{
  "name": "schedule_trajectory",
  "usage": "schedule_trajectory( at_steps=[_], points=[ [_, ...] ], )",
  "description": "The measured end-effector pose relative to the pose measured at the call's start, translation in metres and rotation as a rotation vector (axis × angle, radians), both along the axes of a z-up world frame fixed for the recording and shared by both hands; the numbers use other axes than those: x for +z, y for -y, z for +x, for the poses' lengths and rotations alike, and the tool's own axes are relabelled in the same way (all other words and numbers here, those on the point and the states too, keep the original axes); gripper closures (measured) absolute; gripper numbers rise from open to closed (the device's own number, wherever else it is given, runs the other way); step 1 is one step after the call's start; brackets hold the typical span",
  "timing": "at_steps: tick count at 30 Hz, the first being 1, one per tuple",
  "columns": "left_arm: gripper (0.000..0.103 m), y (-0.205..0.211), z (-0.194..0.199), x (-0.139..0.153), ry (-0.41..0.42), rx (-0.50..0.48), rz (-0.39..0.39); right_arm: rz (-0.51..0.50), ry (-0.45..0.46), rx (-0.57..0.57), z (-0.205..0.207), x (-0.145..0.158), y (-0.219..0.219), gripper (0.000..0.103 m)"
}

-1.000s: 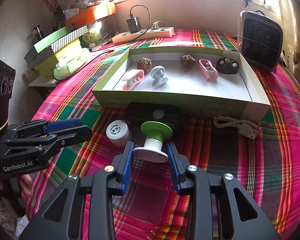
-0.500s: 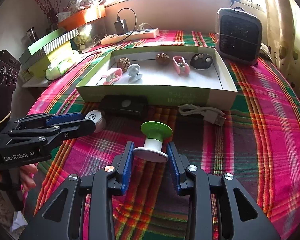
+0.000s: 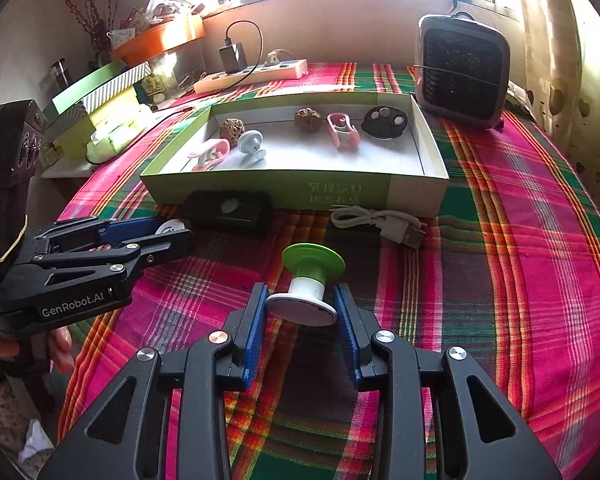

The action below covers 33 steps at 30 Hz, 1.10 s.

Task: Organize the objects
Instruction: 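Grasp the green-topped white spool with the right tool while the left tool grasps the white round container, then lift the spool and the white container off the cloth with both tools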

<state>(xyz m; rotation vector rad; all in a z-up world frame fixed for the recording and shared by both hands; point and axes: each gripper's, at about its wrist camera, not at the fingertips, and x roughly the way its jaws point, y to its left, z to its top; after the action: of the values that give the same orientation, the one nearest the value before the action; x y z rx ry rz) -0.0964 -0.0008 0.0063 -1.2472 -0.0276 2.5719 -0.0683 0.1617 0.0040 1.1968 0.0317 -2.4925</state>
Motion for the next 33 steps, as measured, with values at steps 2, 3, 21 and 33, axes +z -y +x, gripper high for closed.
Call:
schedule_trajectory(
  at_steps=[2, 3, 21, 33],
  points=[
    [0.064, -0.0004, 0.0011, -0.0003, -0.005, -0.001, -0.008, 0.000, 0.000, 0.002, 0.0001, 0.0000, -0.0004, 0.069],
    [0.065, -0.0005, 0.0015, -0.0004, -0.007, 0.000, -0.010, -0.001, 0.000, 0.002, 0.0002, -0.0001, -0.0006, 0.069],
    [0.076, 0.0010, 0.0043, -0.0005, -0.022, 0.020, -0.034, -0.004, 0.001, 0.003, 0.0000, 0.0001, -0.0007, 0.069],
    [0.076, 0.0017, 0.0057, 0.0001, -0.021, 0.022, -0.028, -0.004, 0.002, 0.003, 0.0008, 0.0000, 0.0000, 0.069]
  ],
)
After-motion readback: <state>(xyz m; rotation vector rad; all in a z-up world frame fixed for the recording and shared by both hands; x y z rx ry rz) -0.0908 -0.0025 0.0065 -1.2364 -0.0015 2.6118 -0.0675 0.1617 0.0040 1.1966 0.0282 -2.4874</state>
